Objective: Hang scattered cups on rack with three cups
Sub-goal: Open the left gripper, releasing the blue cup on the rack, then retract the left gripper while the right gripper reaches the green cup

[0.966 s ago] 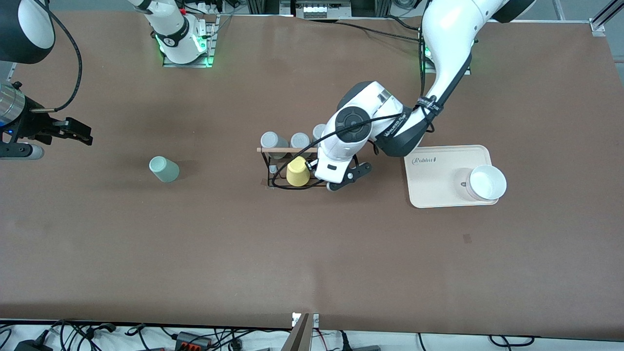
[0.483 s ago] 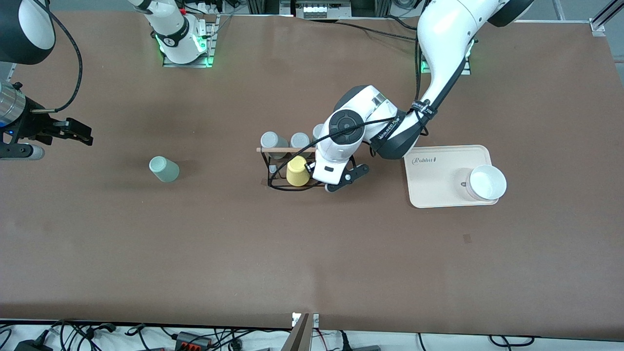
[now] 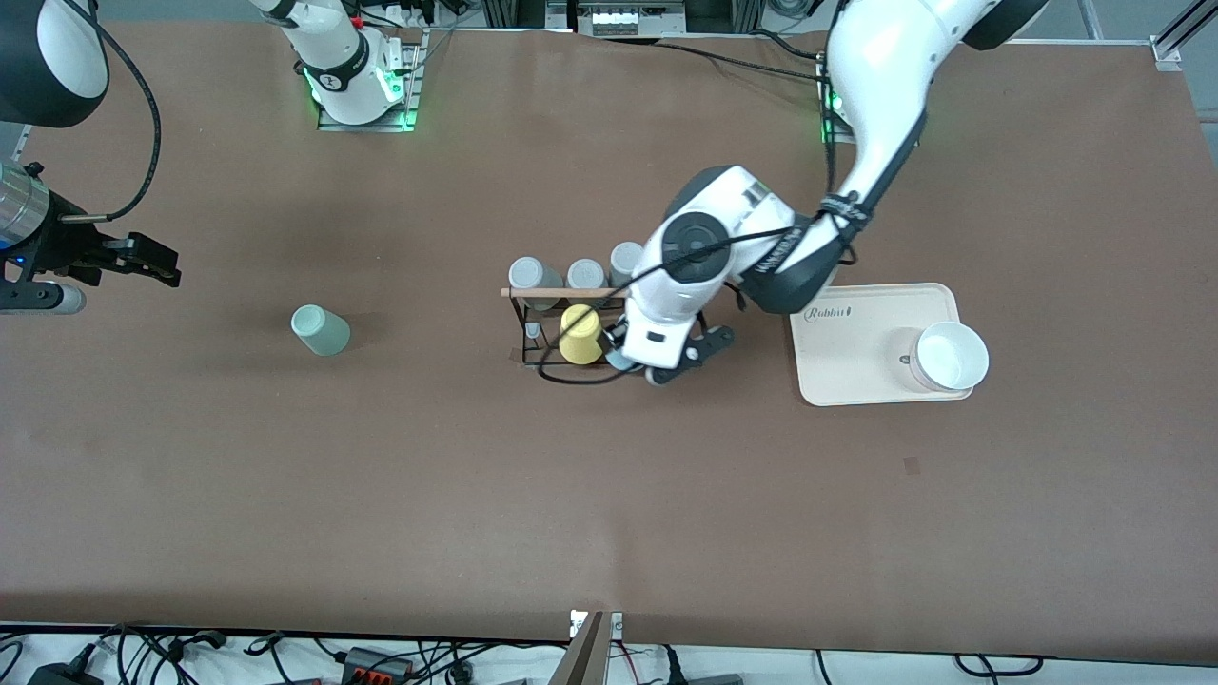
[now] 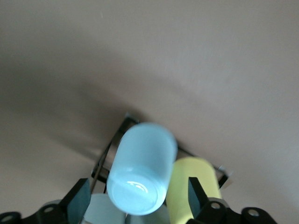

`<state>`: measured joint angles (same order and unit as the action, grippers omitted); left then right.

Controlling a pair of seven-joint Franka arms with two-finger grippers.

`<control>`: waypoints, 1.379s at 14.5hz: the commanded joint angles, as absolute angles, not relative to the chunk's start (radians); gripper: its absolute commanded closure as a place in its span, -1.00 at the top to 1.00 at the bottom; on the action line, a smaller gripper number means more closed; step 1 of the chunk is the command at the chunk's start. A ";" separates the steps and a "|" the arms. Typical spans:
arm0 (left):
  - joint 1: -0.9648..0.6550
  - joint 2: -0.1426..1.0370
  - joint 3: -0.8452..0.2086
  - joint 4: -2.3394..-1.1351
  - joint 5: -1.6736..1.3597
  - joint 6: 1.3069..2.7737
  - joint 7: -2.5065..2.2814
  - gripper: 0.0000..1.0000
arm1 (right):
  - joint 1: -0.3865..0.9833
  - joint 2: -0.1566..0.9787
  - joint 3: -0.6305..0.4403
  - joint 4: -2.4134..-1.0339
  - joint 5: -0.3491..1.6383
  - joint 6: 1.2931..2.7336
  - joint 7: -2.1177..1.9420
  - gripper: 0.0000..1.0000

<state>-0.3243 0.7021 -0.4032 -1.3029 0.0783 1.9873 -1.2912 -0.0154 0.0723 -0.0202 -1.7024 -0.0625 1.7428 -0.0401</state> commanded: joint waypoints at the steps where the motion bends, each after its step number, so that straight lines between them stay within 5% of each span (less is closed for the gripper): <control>1: -0.237 0.615 -0.413 -1.315 0.100 1.892 -1.292 1.00 | -0.017 0.064 -0.014 -1.715 -0.078 1.753 -0.028 1.00; 7: -0.040 0.468 -0.417 -1.342 0.086 1.700 -1.056 1.00 | -0.018 0.129 -0.012 -1.704 -0.074 1.733 -0.041 1.00; 14: 0.141 0.327 -0.417 -1.422 0.087 1.672 -0.752 1.00 | -0.003 0.187 -0.006 -1.717 -0.074 1.761 -0.029 1.00; 20: 0.172 0.282 -0.417 -1.425 0.089 1.661 -0.672 1.00 | 0.017 0.238 -0.005 -1.854 -0.063 1.965 -0.026 1.00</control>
